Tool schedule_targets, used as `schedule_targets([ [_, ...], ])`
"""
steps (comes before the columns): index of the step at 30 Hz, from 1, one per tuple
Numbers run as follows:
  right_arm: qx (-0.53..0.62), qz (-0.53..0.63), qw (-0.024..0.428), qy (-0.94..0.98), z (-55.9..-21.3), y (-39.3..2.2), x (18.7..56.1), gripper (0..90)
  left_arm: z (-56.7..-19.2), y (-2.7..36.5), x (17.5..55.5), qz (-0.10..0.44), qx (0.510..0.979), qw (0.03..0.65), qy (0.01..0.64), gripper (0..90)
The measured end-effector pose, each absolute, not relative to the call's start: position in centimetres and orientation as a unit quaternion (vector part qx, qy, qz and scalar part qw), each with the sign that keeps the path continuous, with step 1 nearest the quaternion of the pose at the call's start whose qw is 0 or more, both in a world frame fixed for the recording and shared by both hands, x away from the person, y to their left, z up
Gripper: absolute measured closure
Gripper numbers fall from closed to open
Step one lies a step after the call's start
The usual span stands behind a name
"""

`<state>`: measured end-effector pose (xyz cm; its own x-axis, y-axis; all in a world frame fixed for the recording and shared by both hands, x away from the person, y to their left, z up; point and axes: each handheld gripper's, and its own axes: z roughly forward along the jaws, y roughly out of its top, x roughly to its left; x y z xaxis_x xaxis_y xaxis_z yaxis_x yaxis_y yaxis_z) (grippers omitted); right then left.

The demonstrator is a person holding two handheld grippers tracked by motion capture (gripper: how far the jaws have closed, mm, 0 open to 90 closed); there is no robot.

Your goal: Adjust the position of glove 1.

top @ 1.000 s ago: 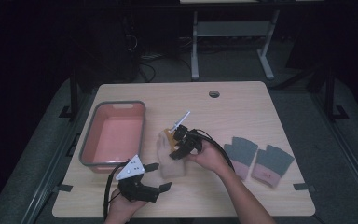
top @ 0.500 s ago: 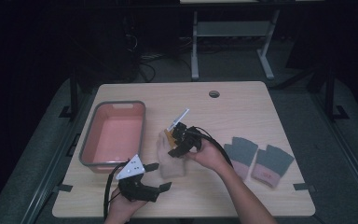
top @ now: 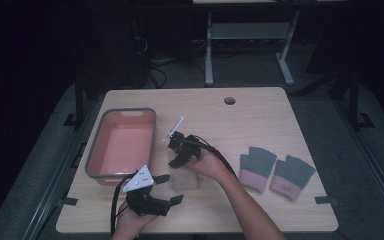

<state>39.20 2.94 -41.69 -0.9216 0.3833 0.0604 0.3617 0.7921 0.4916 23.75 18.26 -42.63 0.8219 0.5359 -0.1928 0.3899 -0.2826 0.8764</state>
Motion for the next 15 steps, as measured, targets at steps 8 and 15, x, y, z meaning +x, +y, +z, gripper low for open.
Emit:
schedule_targets([
  [8, 0.197, 0.218, 0.042, 0.955, -42.9, 3.9, 39.3, 47.3, -42.6, 18.3, 23.7, 0.071, 0.798, 0.524, 0.29, 17.1],
  [15, 0.2, 0.214, 0.046, 0.955, -42.7, 2.5, 39.2, 48.8, -42.6, 18.3, 23.7, 0.054, 0.792, 0.53, 0.298, 17.1],
])
